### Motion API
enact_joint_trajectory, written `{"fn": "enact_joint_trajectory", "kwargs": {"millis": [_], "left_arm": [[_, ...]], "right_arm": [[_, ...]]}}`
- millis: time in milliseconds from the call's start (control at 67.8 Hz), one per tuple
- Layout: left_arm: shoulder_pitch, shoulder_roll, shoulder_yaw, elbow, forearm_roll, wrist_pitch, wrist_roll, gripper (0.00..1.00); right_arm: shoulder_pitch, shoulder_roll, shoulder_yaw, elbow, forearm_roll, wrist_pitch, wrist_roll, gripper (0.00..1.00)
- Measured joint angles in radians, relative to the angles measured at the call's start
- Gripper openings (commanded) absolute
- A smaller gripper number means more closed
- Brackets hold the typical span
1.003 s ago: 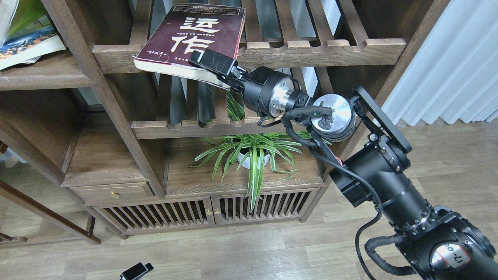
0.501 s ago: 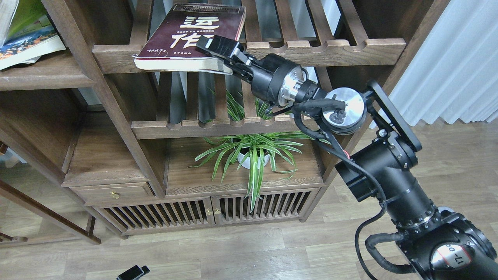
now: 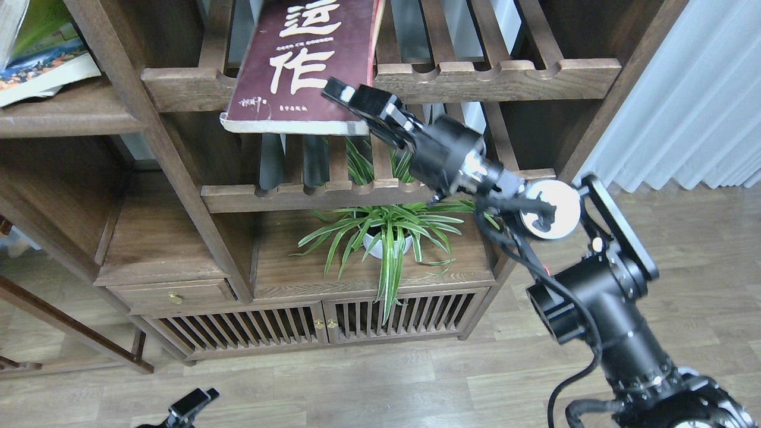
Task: Organize books on shelf
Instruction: 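Grasp the maroon book and pull it down with the right gripper, then bring the left gripper up and grasp the maroon book's edge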
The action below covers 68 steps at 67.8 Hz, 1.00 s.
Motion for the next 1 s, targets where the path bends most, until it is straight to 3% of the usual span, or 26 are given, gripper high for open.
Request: {"fn": "enact_joint_trajectory", "kwargs": {"millis": [162, 192, 280, 472, 737, 870, 1003], "left_arm": [[-0.01, -0.001, -0.006, -0.016, -0.001, 0.0, 0.002, 1.0], [-0.012, 0.001, -0.008, -0.069, -0.002, 0.0, 0.002, 1.0], [-0.011, 0.028, -0.018, -0.165, -0.003, 0.0, 0.001, 1.0], [-0.014, 0.086, -0.064, -0.41, -0.004, 0.0, 0.003, 1.0], [-0.016, 0.146, -0.215, -0.761, -0.038, 0.0, 0.001, 0.98], [-0.014, 0.199, -0.235, -0.855, -0.063, 0.0, -0.003, 0.98], [-0.005, 0.239, -0.248, -0.912, -0.073, 0.0, -0.038, 0.98]], "right_arm": [[-0.147, 0.0, -0.014, 0.014, 0.052, 0.191, 0.0, 0.01], [-0.229, 0.0, -0.019, 0.014, 0.062, 0.272, 0.0, 0.01], [-0.316, 0.0, -0.038, 0.015, 0.073, 0.331, 0.0, 0.01], [-0.451, 0.0, -0.102, 0.005, 0.082, 0.358, 0.0, 0.01], [-0.478, 0.0, -0.15, -0.045, 0.082, 0.358, 0.0, 0.01], [-0.478, 0.0, -0.156, -0.076, 0.078, 0.359, 0.0, 0.01], [-0.478, 0.0, -0.157, -0.114, 0.078, 0.359, 0.0, 0.01]]}}
